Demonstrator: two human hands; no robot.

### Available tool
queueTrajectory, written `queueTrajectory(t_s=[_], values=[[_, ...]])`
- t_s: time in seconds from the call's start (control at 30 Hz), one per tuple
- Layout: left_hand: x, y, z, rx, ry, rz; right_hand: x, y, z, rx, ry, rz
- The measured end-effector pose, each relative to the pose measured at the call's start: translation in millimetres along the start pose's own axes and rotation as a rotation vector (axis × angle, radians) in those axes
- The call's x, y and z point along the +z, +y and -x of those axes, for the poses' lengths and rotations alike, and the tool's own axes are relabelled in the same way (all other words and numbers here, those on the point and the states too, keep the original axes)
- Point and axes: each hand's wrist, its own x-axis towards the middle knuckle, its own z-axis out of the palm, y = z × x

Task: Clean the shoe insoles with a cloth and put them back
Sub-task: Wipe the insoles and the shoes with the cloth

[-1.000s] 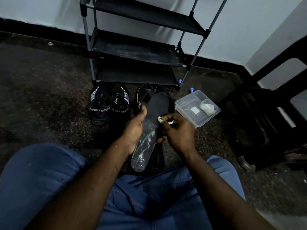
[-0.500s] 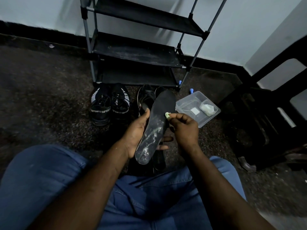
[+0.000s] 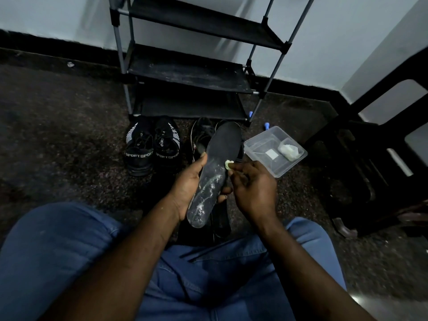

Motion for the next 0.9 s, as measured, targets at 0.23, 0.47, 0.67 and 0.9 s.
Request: queueTrajectory(t_s=[0.23,0.47,0.67,0.9], values=[[2.3,-11.8,-2.8,-0.016,-0.047,0.127,7.7,-19.8,-3.4,-0.177,0.027,0.14],[-0.6,-11.9,-2.6,0.032,0.003,0.066,2.6,-33.6,-13.6,-0.254,-0.023,0.111],[-2.2,-2.8,-1.0,0.013,0.071,-0.047,-2.7,-1.0,-11.9,-0.212,-0.039,0.19],[7.9,-16.1,-3.3,0.021,0.064,0.121,7.0,-26.6,-5.9,-0.137,-0.038,0.067]])
